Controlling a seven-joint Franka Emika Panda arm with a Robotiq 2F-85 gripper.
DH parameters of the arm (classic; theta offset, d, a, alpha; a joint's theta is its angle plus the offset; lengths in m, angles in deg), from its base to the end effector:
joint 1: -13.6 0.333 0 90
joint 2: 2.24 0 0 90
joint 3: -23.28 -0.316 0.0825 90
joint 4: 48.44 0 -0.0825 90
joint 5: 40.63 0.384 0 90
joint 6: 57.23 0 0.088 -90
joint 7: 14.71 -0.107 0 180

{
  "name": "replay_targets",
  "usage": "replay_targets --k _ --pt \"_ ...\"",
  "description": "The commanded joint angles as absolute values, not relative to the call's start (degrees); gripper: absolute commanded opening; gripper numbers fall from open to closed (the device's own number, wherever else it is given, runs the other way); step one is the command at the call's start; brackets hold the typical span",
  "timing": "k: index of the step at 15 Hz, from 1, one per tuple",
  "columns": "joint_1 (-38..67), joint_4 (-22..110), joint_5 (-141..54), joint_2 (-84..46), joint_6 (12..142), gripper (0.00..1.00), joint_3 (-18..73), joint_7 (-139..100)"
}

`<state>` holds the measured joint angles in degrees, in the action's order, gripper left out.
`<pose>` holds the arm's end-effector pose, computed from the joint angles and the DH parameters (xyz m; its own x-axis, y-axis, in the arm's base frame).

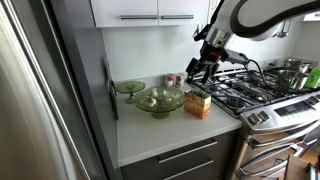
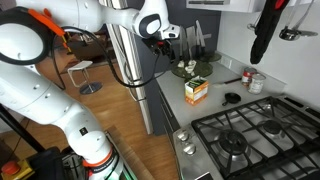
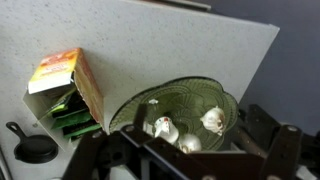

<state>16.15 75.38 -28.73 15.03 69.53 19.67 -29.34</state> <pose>0.4926 0.0629 0.5592 0.9227 -0.2665 0.2787 -0.1953 -0.9462 -0.2581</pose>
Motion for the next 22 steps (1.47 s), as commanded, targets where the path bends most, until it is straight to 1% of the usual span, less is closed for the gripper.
replay_targets --k 1,2,3,12,13,22 --pt "14.70 69.26 -29.02 9.05 75.65 1.00 18.20 -39.38" --pt "14.34 68.64 -29.66 8.25 77.88 1.00 18.18 -42.04" --pt "15.52 70.75 -28.92 10.59 75.56 1.00 18.79 -37.58" --pt "15.54 69.91 -28.99 9.74 76.12 1.00 18.77 -37.98" --pt "15.01 69.30 -26.52 9.12 79.35 1.00 18.81 -43.46" --pt "10.62 61.98 -24.42 8.61 80.46 1.00 21.93 -61.49"
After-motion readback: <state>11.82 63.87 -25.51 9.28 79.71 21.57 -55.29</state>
